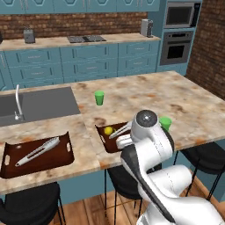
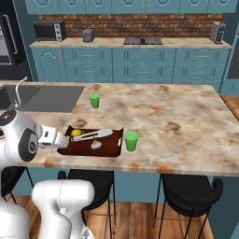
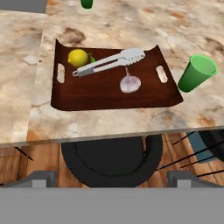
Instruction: Gather the lemon and garlic from the fridge and place them on a tray on the dining counter. Then gather the chicken drumstick and steak from the fridge and place them on the other tray.
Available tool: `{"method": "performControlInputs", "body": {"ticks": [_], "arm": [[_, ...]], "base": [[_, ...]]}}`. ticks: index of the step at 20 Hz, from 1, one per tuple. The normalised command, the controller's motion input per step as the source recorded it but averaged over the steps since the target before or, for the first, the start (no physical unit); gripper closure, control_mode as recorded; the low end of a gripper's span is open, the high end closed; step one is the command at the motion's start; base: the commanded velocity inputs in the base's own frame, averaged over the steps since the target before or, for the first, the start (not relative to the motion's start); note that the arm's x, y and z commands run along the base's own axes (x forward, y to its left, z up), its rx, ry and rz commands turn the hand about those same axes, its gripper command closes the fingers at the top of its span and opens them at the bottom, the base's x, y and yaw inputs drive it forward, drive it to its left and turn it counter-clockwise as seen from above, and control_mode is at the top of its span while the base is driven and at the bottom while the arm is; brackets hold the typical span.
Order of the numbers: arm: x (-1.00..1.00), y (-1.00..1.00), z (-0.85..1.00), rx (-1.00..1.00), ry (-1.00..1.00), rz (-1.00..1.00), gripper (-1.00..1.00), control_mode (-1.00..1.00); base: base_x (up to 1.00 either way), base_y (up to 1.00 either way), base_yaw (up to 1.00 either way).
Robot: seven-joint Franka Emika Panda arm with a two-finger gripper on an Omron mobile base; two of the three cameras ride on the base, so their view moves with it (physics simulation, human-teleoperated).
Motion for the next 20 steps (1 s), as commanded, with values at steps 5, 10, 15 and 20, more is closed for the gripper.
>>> {"method": "performControlInputs", "body": {"ticks": [5, 10, 15, 20], "arm": [[-0.75, -0.22, 0.09, 0.04, -0.04, 0.0, -1.0, -1.0], [-0.38, -0.33, 0.0, 0.04, 0.0, -0.01, -1.0, -1.0], [0.0, 0.0, 0.0, 0.0, 0.0, 0.0, -1.0, 1.0], [0.0, 0.0, 0.0, 0.0, 0.0, 0.0, -1.0, 1.0]], "base": [[0.0, 0.0, 0.0], [0.0, 0.0, 0.0], [-0.26, 0.08, 0.0], [-0.24, 0.87, 0.01]]}}
